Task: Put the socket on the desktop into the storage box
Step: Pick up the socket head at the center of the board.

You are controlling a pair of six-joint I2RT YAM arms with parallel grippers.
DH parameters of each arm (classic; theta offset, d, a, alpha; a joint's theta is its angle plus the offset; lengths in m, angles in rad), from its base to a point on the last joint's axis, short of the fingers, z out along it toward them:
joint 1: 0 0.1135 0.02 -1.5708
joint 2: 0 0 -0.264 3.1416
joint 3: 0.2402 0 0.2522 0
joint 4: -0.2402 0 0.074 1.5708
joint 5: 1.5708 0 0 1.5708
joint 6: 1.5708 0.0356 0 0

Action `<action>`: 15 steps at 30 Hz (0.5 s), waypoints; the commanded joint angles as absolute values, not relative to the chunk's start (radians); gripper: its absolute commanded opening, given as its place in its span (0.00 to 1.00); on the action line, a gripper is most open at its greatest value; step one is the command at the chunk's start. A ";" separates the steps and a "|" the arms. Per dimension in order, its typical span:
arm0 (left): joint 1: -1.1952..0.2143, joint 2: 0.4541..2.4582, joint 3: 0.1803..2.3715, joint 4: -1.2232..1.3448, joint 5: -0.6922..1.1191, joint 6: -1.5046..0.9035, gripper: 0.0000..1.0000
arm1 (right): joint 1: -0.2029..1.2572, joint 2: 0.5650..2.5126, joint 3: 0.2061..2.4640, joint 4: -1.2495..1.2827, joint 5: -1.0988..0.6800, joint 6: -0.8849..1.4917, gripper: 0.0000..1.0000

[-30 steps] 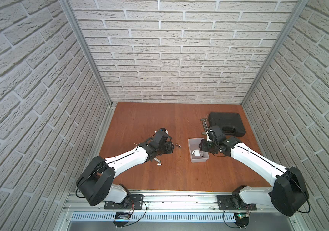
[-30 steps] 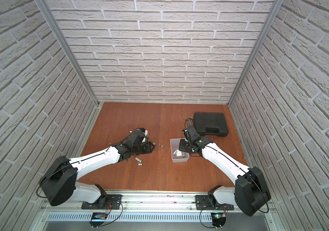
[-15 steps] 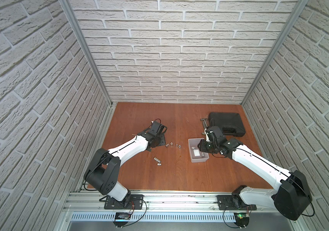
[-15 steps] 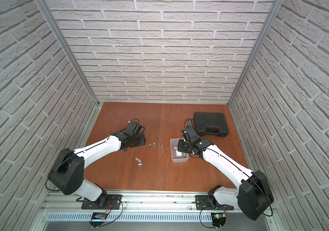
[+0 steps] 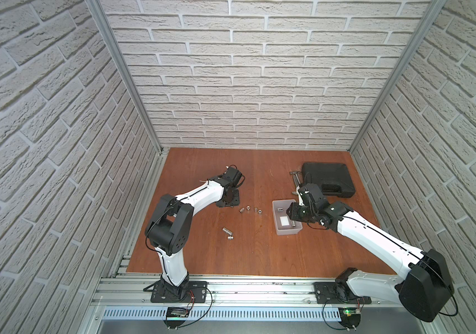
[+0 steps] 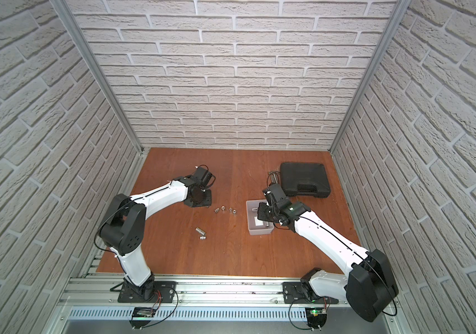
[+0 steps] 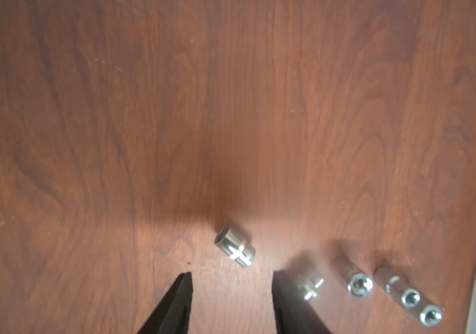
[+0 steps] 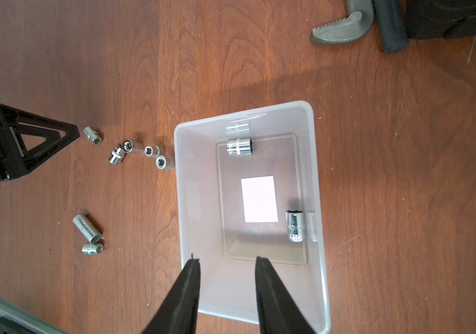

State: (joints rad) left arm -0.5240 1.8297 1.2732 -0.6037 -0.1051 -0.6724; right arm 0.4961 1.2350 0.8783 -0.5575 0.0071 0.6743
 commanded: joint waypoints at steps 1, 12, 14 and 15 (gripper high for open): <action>-0.513 1.870 1.308 -0.655 -0.103 -0.626 0.52 | 0.506 1.207 0.866 -0.538 0.026 0.677 0.37; -0.479 1.893 1.289 -0.607 -0.015 -0.603 0.52 | 0.506 1.207 0.861 -0.540 0.031 0.679 0.37; -0.478 1.901 1.289 -0.607 -0.013 -0.601 0.52 | 0.506 1.211 0.866 -0.541 0.031 0.680 0.36; -0.477 1.904 1.290 -0.607 -0.011 -0.603 0.51 | 0.506 1.211 0.867 -0.540 0.031 0.679 0.36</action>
